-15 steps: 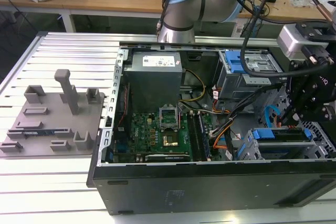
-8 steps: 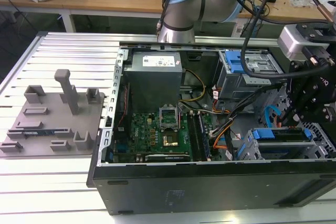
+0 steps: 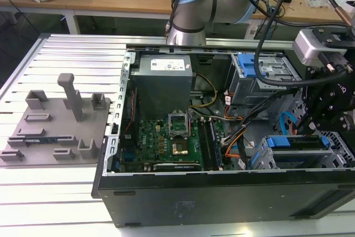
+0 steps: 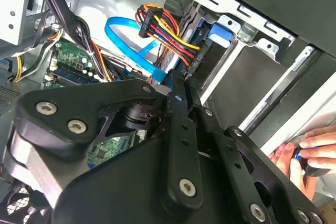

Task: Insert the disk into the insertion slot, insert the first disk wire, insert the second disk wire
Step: 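Insert the second disk wire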

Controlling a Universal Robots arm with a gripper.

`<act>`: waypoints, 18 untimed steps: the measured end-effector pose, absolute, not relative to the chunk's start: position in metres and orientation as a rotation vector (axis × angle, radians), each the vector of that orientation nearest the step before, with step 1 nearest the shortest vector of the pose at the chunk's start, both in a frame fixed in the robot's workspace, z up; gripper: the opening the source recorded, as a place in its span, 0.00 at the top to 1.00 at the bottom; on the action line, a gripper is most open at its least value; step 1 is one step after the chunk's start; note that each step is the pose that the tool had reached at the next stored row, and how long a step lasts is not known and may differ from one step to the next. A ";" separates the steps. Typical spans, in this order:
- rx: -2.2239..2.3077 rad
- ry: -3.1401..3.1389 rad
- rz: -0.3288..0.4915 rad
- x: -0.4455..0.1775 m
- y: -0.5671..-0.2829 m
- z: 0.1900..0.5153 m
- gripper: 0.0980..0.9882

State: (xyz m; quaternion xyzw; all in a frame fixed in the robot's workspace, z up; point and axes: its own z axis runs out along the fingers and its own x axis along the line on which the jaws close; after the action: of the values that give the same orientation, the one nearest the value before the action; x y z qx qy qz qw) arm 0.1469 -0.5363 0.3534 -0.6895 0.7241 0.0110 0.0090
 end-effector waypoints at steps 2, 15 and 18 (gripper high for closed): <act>-2.154 2.262 0.035 0.147 -0.536 0.353 0.93; -2.154 2.262 0.035 0.150 -0.539 0.350 0.93; -2.154 2.262 0.035 0.150 -0.539 0.349 0.93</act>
State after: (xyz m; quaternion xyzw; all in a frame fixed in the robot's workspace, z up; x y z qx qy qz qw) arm 0.1501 -0.5392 0.3492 -0.6895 0.7241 0.0112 0.0092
